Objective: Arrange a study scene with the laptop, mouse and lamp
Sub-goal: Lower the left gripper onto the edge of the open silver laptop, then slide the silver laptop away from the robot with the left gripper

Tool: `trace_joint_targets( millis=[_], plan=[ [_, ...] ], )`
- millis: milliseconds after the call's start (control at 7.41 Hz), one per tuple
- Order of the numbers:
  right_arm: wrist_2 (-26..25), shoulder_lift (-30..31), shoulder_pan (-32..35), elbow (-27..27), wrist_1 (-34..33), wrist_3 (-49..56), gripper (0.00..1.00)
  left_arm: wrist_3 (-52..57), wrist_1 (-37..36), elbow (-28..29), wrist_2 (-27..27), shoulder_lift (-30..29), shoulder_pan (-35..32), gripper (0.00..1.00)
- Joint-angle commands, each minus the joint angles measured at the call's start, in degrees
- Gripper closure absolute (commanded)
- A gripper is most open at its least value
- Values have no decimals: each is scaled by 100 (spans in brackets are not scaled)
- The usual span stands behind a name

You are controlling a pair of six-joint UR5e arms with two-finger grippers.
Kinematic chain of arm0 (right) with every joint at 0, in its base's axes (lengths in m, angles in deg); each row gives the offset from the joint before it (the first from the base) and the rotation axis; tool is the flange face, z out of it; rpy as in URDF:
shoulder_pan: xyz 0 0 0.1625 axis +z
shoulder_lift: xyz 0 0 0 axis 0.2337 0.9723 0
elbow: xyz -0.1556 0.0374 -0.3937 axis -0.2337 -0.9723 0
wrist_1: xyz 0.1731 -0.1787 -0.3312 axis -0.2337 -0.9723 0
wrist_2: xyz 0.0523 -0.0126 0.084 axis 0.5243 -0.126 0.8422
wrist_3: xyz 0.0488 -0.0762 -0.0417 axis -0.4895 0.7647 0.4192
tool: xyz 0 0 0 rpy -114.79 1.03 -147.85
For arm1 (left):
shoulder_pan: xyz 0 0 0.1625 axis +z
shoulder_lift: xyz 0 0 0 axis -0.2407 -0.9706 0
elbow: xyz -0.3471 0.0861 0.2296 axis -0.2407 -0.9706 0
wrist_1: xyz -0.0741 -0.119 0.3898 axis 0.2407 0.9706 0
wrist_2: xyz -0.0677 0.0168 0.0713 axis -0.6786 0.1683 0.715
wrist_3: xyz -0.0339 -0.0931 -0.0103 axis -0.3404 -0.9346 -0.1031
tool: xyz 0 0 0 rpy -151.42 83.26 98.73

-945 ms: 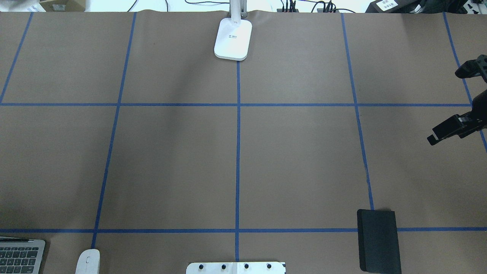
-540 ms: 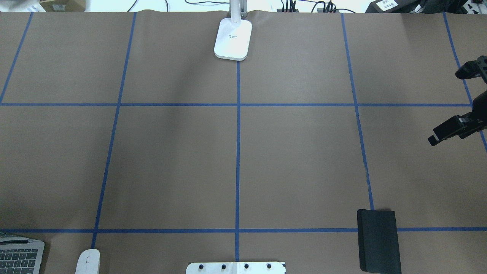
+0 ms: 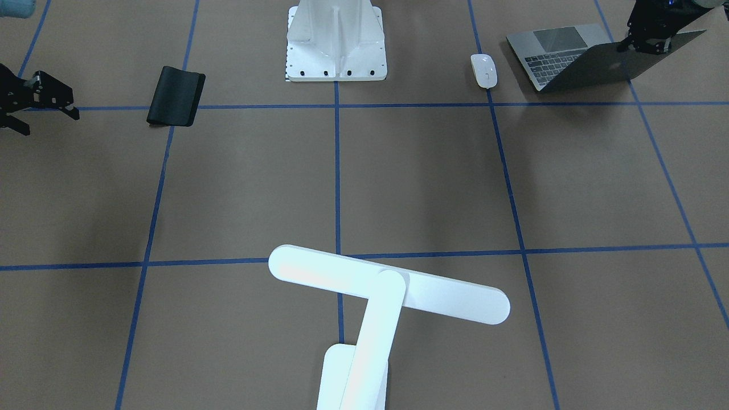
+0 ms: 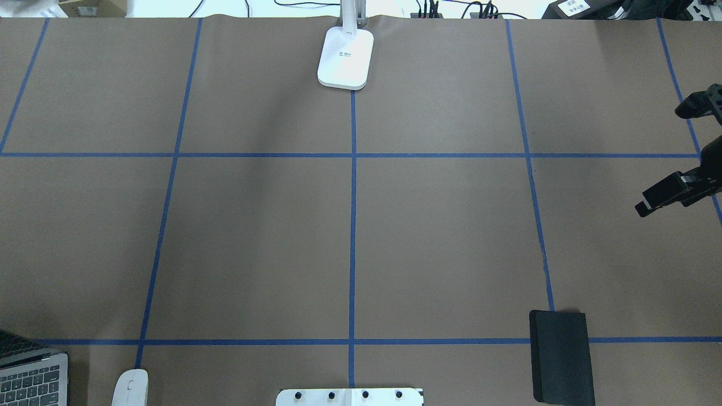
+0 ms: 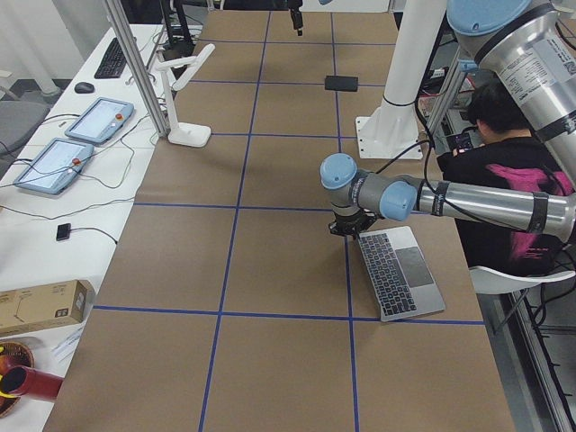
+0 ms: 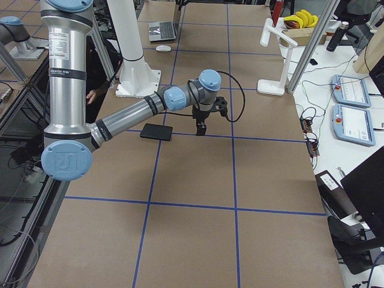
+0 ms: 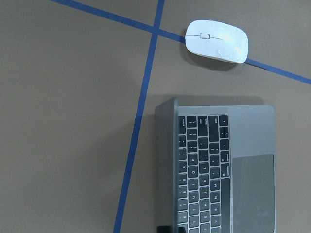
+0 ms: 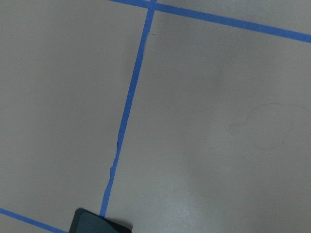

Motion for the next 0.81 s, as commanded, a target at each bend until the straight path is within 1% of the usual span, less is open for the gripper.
trace_joint_targets(
  millis=[0,270,540,675],
  plan=[
    [7,-39,-6,-18,0,0,0,119,5,-37,-9,-7,-225,88],
    [16,-92,3,-105,0,0,0,172,-3,-124,-17,-129,-445,88],
    [7,-294,213,-132,0,-70,0,172,-73,-55,-18,-514,-682,88],
    [-2,-260,231,-150,0,-70,0,172,-91,24,-18,-604,-797,88]
  ],
)
